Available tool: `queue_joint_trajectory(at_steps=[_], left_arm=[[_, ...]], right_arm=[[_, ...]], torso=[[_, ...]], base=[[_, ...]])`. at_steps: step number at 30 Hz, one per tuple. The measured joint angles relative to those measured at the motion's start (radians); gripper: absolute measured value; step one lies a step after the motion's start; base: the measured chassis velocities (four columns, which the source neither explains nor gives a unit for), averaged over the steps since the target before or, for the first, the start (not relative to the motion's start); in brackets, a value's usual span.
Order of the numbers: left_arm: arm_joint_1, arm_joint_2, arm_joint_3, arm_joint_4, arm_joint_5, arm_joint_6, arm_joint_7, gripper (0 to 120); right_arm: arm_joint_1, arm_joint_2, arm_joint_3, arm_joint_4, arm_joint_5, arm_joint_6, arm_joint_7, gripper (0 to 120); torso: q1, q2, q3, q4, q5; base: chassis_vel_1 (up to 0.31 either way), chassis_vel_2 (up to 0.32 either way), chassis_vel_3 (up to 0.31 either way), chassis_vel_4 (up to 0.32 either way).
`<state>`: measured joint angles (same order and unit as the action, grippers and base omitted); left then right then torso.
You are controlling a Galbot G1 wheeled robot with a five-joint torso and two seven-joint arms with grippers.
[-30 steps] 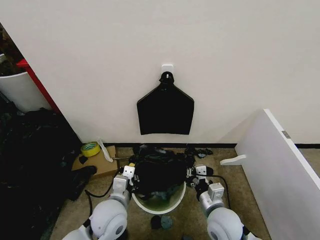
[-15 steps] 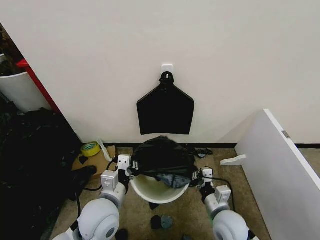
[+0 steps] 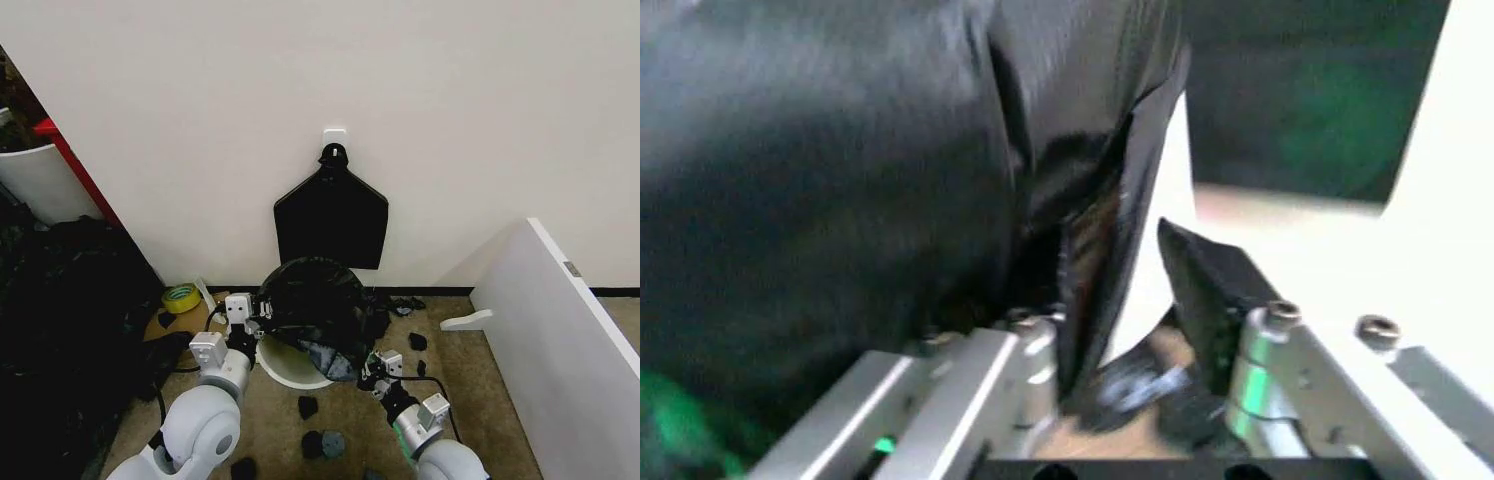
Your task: Place the garbage bag over the trash bin.
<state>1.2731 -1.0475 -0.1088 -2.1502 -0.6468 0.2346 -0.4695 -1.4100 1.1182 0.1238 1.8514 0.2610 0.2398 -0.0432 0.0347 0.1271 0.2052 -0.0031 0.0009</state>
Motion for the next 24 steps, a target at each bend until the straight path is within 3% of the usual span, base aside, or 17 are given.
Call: queue_joint_trajectory(at_steps=[6, 11, 14, 17, 20, 24], left_arm=[[-0.015, -0.013, 0.002, 0.029, 0.0, 0.001, 0.006, 1], [-0.029, -0.019, -0.005, 0.04, 0.0, 0.002, 0.009, 1], [-0.034, -0.019, -0.011, 0.046, -0.001, 0.0, 0.009, 1], [-0.04, -0.018, -0.02, 0.052, -0.006, -0.008, 0.011, 1], [-0.04, -0.017, -0.025, 0.053, -0.02, -0.009, 0.017, 1], [-0.034, -0.014, -0.026, 0.053, -0.025, -0.01, 0.021, 1]], right_arm=[[-0.002, -0.015, 0.024, -0.014, -0.072, 0.004, 0.082, 49], [-0.009, -0.033, 0.025, -0.013, 0.061, 0.002, 0.114, 69], [-0.013, -0.044, 0.025, -0.008, 0.167, 0.033, 0.046, 79], [-0.008, -0.06, 0.033, -0.026, 0.265, 0.095, -0.112, 91], [0.004, -0.063, 0.056, -0.061, 0.276, 0.126, -0.199, 99], [0.021, -0.055, 0.096, -0.086, 0.271, 0.153, -0.246, 100]], torso=[[0.0, 0.0, 0.0, -0.0001, -0.0002], [0.0, 0.0, 0.0, -0.0001, 0.0], [0.0, 0.0, 0.0, -0.0002, -0.0003], [0.0, 0.0, 0.0, 0.0, -0.0002], [0.0, 0.0, 0.0, -0.0001, -0.0002], [0.0, 0.0, 0.0, 0.0, -0.0002]], base=[[0.0, 0.0, 0.0, 0.0], [0.0, 0.0, 0.0, 0.0], [0.0, 0.0, 0.0, 0.0], [0.0, 0.0, 0.0, 0.0], [0.0, 0.0, 0.0, 0.0], [0.0, 0.0, 0.0, 0.0]])
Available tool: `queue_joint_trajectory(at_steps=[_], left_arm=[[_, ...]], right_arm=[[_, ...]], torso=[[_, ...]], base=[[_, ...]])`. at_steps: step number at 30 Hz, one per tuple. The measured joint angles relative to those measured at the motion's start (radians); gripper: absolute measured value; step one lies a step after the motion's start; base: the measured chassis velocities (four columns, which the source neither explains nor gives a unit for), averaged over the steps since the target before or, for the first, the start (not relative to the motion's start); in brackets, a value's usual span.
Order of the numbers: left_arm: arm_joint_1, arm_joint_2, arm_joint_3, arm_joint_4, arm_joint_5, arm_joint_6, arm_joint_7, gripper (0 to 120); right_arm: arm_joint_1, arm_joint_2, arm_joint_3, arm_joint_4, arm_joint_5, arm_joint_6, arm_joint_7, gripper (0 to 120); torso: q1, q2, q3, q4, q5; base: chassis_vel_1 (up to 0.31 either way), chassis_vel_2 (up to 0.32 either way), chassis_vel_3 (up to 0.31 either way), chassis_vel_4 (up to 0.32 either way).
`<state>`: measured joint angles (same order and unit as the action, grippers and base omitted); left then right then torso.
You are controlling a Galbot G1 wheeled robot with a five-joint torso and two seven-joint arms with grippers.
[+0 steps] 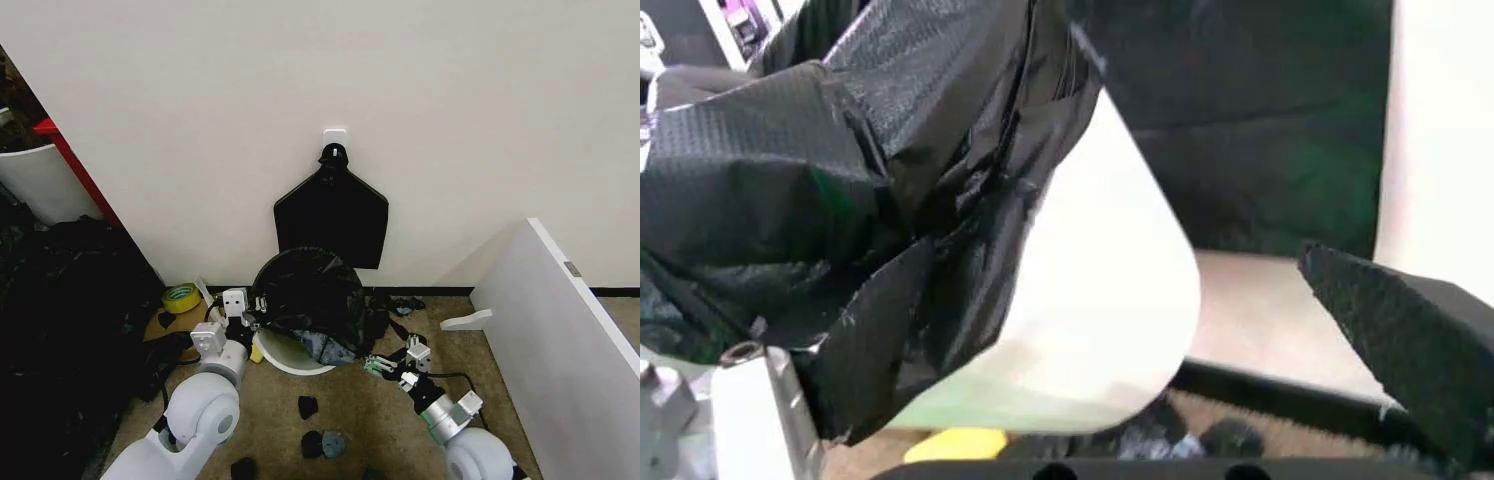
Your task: Place the garbage bag over the trash bin.
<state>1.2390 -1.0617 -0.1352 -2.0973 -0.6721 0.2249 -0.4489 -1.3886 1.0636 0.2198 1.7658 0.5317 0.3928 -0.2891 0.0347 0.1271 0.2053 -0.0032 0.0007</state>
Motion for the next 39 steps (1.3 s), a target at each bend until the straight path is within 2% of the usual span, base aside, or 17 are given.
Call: queue_joint_trajectory(at_steps=[4, 6, 9, 10, 11, 12, 15, 18, 21, 24, 28, 32, 39], left_arm=[[0.003, -0.001, 0.001, 0.0, 0.003, -0.001, 0.001, 1], [0.008, -0.004, 0.007, 0.001, 0.01, -0.001, 0.002, 0], [0.016, -0.013, 0.019, 0.004, 0.024, -0.001, 0.004, 0], [0.017, -0.015, 0.021, 0.004, 0.026, -0.001, 0.004, 0], [0.021, -0.023, 0.027, 0.006, 0.033, -0.001, 0.005, 0], [0.021, -0.023, 0.027, 0.006, 0.033, -0.001, 0.005, 0], [0.027, -0.034, 0.034, 0.008, 0.044, -0.002, 0.005, 0], [0.032, -0.04, 0.037, 0.01, 0.05, -0.004, 0.006, 0], [0.033, -0.04, 0.035, 0.012, 0.051, -0.005, 0.007, 0], [0.03, -0.038, 0.025, 0.02, 0.051, -0.011, 0.009, 0], [0.025, -0.036, 0.018, 0.032, 0.051, -0.017, 0.009, 0], [0.021, -0.041, 0.019, 0.048, 0.053, -0.023, 0.013, 0], [0.016, -0.054, 0.014, 0.065, 0.058, -0.037, 0.014, 0]], right_arm=[[0.002, 0.004, 0.02, 0.007, -0.053, 0.002, 0.028, 100], [-0.006, 0.004, 0.025, 0.048, -0.193, -0.062, 0.186, 100], [-0.029, -0.003, 0.001, 0.119, -0.261, -0.175, 0.361, 100], [-0.032, -0.003, -0.004, 0.132, -0.267, -0.197, 0.387, 100], [-0.044, -0.002, -0.028, 0.183, -0.27, -0.29, 0.497, 100], [-0.044, -0.002, -0.028, 0.183, -0.27, -0.29, 0.497, 100], [-0.051, 0.006, -0.062, 0.249, -0.214, -0.429, 0.64, 100], [-0.047, 0.007, -0.07, 0.293, -0.146, -0.525, 0.71, 100], [-0.045, -0.001, -0.062, 0.301, -0.13, -0.541, 0.707, 100], [-0.047, -0.03, -0.035, 0.301, -0.104, -0.492, 0.632, 100], [-0.049, -0.049, -0.02, 0.307, -0.093, -0.466, 0.602, 100], [-0.058, -0.077, -0.017, 0.371, 0.005, -0.536, 0.649, 100], [-0.071, -0.084, -0.019, 0.412, 0.041, -0.571, 0.654, 100]], torso=[[0.0, 0.0, 0.0, -0.0001, 0.0001], [0.0, 0.0, 0.0, 0.0, 0.0001], [0.0, 0.0, 0.0, -0.0003, -0.0003], [0.0, 0.0, 0.0, -0.0003, -0.0001], [0.0, 0.0, 0.0, -0.0002, 0.0001], [0.0, 0.0, 0.0, -0.0002, 0.0001], [0.0, 0.0, 0.0, -0.0001, 0.0002], [0.0, 0.0, 0.0, -0.0001, -0.0002], [0.0, 0.0, 0.0, 0.0, 0.0002], [0.0, 0.0, 0.0, -0.0001, 0.0001], [0.0, 0.0, 0.0, -0.0001, 0.0002], [0.0, 0.0, 0.0, -0.0002, -0.0001], [0.0, 0.0, 0.0, -0.0001, 0.0]], base=[[0.0, 0.0, 0.0, 0.0], [0.0, 0.0, 0.0, 0.0], [0.0, 0.0, 0.0, 0.0], [0.0, 0.0, 0.0, 0.0], [0.0, 0.0, 0.0, 0.0], [0.0, 0.0, 0.0, 0.0], [0.0, 0.0, 0.0, 0.0], [0.0, 0.0, 0.0, 0.0], [0.0, 0.0, 0.0, 0.0], [0.0, 0.0, 0.0, 0.0], [0.0, 0.0, 0.0, 0.0], [0.0, 0.0, 0.0, 0.0], [0.0, 0.0, 0.0, 0.0]])
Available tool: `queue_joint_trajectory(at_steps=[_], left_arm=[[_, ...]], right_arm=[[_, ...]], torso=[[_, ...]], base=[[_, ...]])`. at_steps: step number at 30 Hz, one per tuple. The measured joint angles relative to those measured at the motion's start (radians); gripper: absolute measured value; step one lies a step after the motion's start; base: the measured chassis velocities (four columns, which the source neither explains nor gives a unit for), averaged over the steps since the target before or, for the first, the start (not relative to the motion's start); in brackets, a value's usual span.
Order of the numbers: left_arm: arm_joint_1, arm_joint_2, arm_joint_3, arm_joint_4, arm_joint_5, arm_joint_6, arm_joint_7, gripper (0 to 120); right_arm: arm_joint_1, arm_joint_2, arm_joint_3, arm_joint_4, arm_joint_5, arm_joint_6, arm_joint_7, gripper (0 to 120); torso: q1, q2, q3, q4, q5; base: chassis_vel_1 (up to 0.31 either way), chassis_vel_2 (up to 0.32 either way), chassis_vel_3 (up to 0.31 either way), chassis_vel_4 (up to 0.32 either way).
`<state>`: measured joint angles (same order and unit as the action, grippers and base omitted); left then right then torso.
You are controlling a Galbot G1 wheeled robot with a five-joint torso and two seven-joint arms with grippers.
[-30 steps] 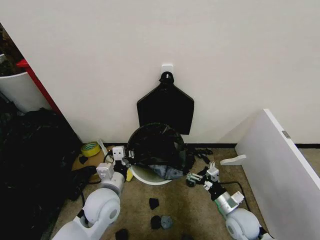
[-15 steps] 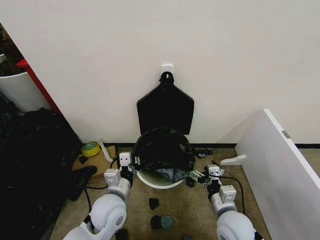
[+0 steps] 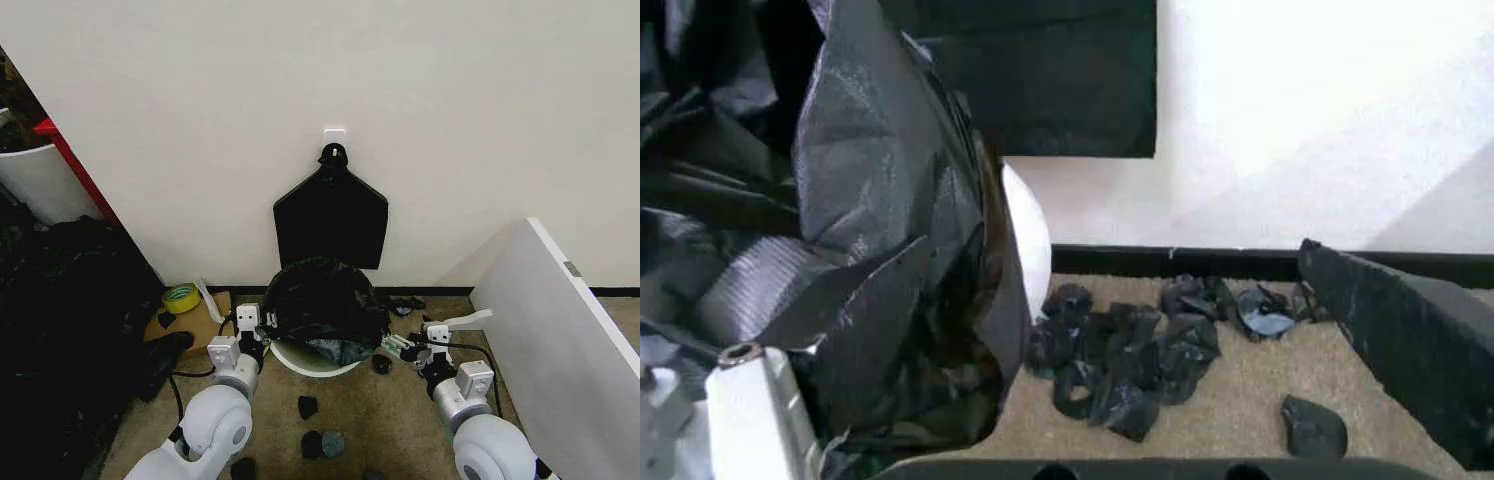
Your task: Place the garbage bag over the trash bin.
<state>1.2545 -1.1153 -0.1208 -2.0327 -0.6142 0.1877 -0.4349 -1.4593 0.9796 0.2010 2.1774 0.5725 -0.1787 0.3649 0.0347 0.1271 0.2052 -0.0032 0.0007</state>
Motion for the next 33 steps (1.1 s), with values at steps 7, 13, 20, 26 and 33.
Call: queue_joint_trajectory(at_steps=[7, 13, 20, 26, 33], left_arm=[[0.0, 0.003, -0.012, 0.004, -0.004, -0.009, 0.0, 0], [0.0, -0.005, -0.012, -0.018, -0.041, -0.005, -0.003, 0], [-0.004, -0.011, -0.019, -0.042, -0.1, 0.022, -0.011, 0], [0.006, -0.011, -0.016, -0.07, -0.107, 0.04, -0.019, 0], [0.01, -0.019, -0.008, -0.076, -0.108, 0.048, -0.021, 0]], right_arm=[[-0.062, 0.006, -0.006, 0.047, -0.089, 0.161, -0.174, 100], [-0.13, -0.018, -0.016, 0.06, -0.186, 0.27, -0.387, 100], [-0.166, -0.034, -0.027, 0.05, -0.331, 0.258, -0.399, 100], [-0.157, -0.015, -0.047, 0.043, -0.409, 0.21, -0.342, 100], [-0.138, -0.002, -0.052, 0.019, -0.537, 0.197, -0.311, 90]], torso=[[0.0, 0.0, 0.0, -0.0001, 0.0001], [0.0, 0.0, 0.0, 0.0, 0.0001], [0.0, 0.0, 0.0, -0.0001, 0.0], [0.0, 0.0, 0.0, 0.0, 0.0001], [0.0, 0.0, 0.0, 0.0, 0.0]], base=[[0.0, 0.0, 0.0, 0.0], [0.0, 0.0, 0.0, 0.0], [0.0, 0.0, 0.0, 0.0], [0.0, 0.0, 0.0, 0.0], [0.0, 0.0, 0.0, 0.0]])
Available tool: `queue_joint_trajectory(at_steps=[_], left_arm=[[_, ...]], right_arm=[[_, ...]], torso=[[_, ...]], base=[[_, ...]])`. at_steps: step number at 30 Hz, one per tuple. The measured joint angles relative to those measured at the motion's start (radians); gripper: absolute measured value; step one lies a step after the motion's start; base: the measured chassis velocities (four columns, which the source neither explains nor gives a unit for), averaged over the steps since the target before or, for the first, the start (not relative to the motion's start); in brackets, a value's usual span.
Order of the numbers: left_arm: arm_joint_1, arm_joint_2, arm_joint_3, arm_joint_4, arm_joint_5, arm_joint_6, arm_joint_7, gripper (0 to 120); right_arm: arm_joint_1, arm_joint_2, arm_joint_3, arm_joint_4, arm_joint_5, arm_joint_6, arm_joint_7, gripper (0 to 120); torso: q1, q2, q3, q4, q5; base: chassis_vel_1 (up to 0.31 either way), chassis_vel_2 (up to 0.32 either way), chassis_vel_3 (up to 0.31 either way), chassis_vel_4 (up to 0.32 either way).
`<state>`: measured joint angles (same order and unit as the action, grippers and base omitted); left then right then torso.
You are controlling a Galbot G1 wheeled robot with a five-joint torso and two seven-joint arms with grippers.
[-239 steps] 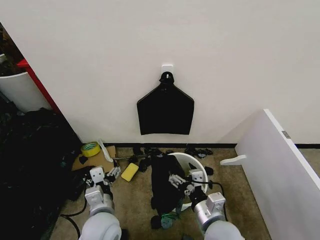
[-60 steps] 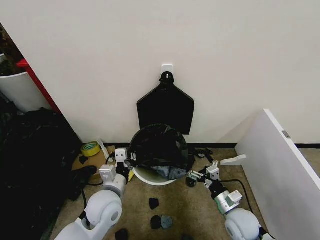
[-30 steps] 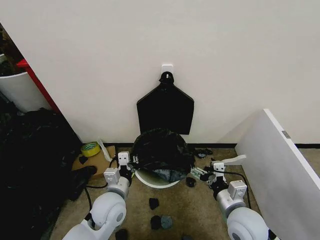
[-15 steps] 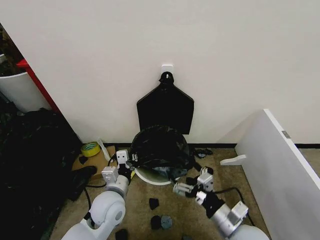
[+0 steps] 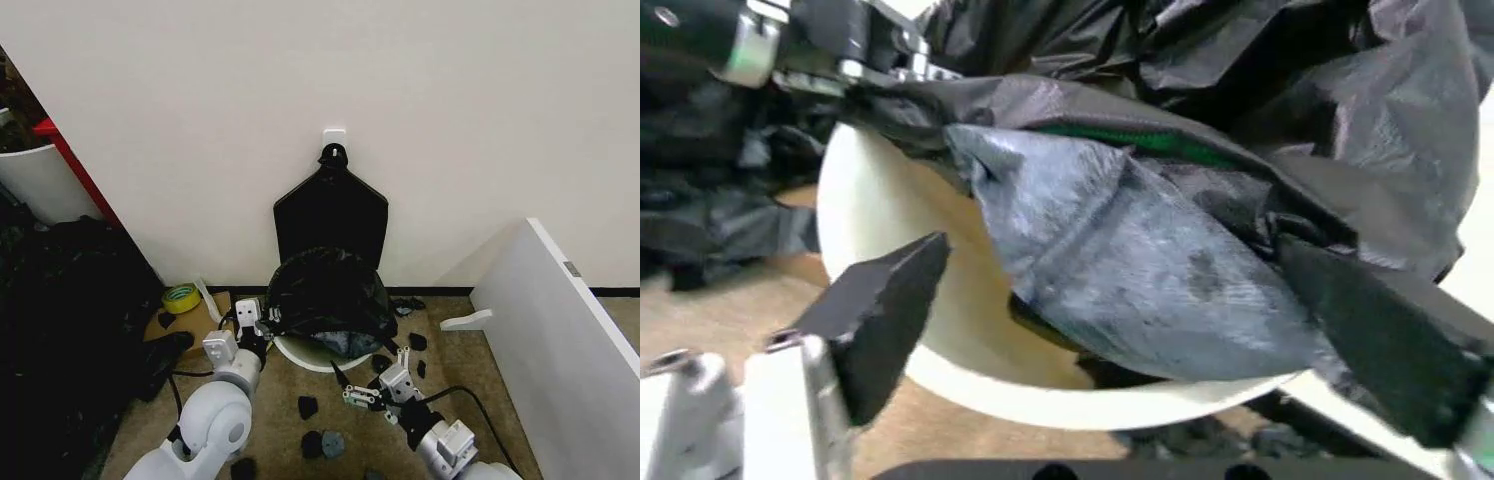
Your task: Place the garbage bag over the trash bin.
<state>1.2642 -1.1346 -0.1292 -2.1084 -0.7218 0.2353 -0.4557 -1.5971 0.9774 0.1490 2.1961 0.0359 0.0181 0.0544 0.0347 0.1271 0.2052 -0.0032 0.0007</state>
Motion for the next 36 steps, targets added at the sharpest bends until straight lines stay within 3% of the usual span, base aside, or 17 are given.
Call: queue_joint_trajectory(at_steps=[7, 19, 22, 25, 32, 36], left_arm=[[-0.006, -0.004, 0.002, 0.009, 0.0, 0.002, -0.001, 0], [-0.012, -0.009, 0.01, 0.036, 0.009, 0.002, -0.001, 0], [-0.012, -0.009, 0.01, 0.037, 0.01, 0.002, -0.001, 0], [-0.012, -0.007, 0.01, 0.037, 0.01, 0.002, -0.001, 0], [-0.012, -0.006, 0.01, 0.037, 0.009, 0.002, -0.002, 0], [-0.013, -0.006, 0.007, 0.036, 0.008, 0.002, -0.004, 0]], right_arm=[[0.014, 0.002, -0.002, -0.007, -0.024, 0.012, 0.006, 67], [0.051, 0.0, -0.001, -0.063, 0.002, 0.136, -0.09, 19], [0.054, -0.001, 0.002, -0.073, 0.002, 0.148, -0.102, 14], [0.057, -0.002, 0.005, -0.086, 0.001, 0.154, -0.105, 0], [0.059, -0.001, 0.008, -0.101, 0.0, 0.168, -0.103, 0], [0.056, -0.003, 0.014, -0.119, 0.044, 0.246, -0.206, 0]], torso=[[0.0, 0.0, 0.0, 0.0, 0.0], [0.0, 0.0, 0.0, 0.0, 0.0], [0.0, 0.0, 0.0, 0.0, 0.0], [0.0, 0.0, 0.0, 0.0, 0.0], [0.0, 0.0, 0.0, 0.0, 0.0], [0.0, 0.0, 0.0, 0.0, -0.0001]], base=[[0.0, 0.0, 0.0, 0.0], [0.0, 0.0, 0.0, 0.0], [0.0, 0.0, 0.0, 0.0], [0.0, 0.0, 0.0, 0.0], [0.0, 0.0, 0.0, 0.0], [0.0, 0.0, 0.0, 0.0]])
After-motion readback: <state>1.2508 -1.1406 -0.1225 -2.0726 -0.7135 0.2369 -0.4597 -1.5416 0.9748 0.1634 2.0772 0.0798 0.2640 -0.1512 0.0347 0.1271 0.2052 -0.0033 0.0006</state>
